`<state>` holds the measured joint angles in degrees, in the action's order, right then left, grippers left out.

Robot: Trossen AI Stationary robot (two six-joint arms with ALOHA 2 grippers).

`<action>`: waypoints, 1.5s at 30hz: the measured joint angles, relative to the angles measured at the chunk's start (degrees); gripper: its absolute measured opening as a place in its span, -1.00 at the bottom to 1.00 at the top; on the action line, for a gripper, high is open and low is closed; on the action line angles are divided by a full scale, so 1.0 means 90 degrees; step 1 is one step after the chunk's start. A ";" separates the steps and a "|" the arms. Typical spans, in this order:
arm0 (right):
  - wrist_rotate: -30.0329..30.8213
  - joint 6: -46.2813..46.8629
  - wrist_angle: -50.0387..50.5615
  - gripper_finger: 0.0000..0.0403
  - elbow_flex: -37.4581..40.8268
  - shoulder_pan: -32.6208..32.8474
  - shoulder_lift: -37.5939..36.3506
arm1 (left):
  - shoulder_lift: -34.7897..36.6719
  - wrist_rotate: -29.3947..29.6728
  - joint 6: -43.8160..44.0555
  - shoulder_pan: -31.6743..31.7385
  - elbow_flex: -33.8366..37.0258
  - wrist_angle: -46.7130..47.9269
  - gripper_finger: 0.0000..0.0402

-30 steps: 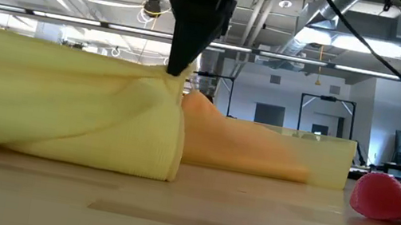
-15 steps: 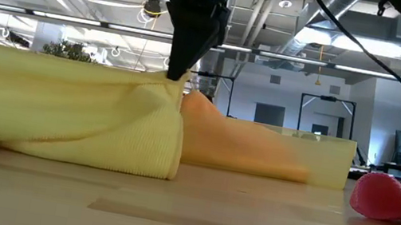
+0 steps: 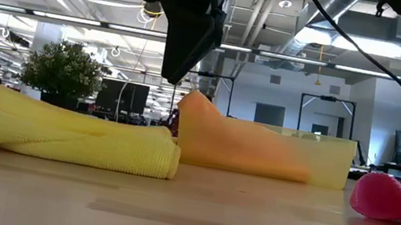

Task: Fold microfiber towels
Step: Fold the yellow microfiber towel

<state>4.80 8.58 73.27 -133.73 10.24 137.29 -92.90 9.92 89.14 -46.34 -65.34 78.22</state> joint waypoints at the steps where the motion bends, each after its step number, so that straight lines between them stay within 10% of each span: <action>1: -0.0010 -0.0002 0.0003 0.05 0.0000 -0.0008 -0.0002 | 0.0000 0.0001 0.0009 0.0022 0.0000 0.0062 -0.44; 15: -0.1022 0.0107 0.0180 0.27 0.0000 0.0027 -0.0001 | 0.0239 0.0672 -0.2130 -0.0458 -0.0533 -0.1096 -0.30; 31: -0.1032 0.0170 0.0166 0.27 0.0000 0.0027 -0.0002 | 0.0214 0.0406 -0.3608 0.0021 0.0990 -0.3228 -0.29; 45: -0.1032 0.0168 0.0163 0.27 0.0000 0.0024 -0.0002 | 0.0211 0.0748 -0.4582 0.0726 0.1127 -0.2512 -0.29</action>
<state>-4.49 10.09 74.74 -133.73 10.46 137.27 -91.00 16.66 47.90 -39.81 -55.20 55.61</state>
